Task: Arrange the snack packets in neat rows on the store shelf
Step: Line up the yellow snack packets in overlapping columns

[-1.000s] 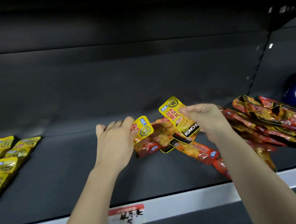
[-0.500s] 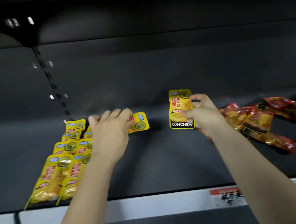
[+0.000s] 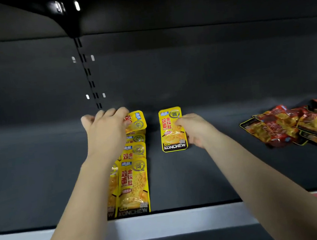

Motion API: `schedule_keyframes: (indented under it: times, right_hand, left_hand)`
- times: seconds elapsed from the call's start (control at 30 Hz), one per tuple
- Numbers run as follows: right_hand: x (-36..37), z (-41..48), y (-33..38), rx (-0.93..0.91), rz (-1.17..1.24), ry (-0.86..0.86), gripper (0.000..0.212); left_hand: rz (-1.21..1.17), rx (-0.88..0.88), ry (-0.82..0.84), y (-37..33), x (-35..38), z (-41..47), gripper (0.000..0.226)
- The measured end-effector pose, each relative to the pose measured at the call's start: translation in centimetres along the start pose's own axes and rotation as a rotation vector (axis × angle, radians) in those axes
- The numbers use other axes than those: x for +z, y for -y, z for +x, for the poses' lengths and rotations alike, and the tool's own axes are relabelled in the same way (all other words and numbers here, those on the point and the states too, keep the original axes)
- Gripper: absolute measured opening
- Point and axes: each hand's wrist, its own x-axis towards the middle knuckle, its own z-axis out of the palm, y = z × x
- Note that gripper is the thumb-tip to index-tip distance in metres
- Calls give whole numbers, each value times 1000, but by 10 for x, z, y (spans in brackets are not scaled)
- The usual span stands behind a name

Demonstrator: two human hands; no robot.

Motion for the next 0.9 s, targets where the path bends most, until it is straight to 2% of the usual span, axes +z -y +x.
schedule_keyframes:
  times: [0.1, 0.17, 0.3, 0.43, 0.67, 0.9]
  right_hand:
    - [8, 7, 1, 9, -181, 36, 13]
    - [13, 11, -1, -25, -300, 21, 7]
    - [18, 21, -13, -118, -307, -73, 8]
    - [21, 26, -23, -281, -495, -179, 9]
    - [26, 28, -26, -375, -703, -215, 10]
    - [30, 23, -30, -503, -796, -283, 39]
  left_hand:
    - [-38, -22, -16, 3, 1, -1, 6]
    - [-63, -32, -22, 4, 3, -5, 6]
    - [-104, -75, -22, 7, 7, -13, 8]
    - [-140, -90, -57, 6, 6, -15, 10]
    - [-167, -143, -61, 6, 4, -16, 13]
    - [-196, -121, -53, 2, 6, -17, 14]
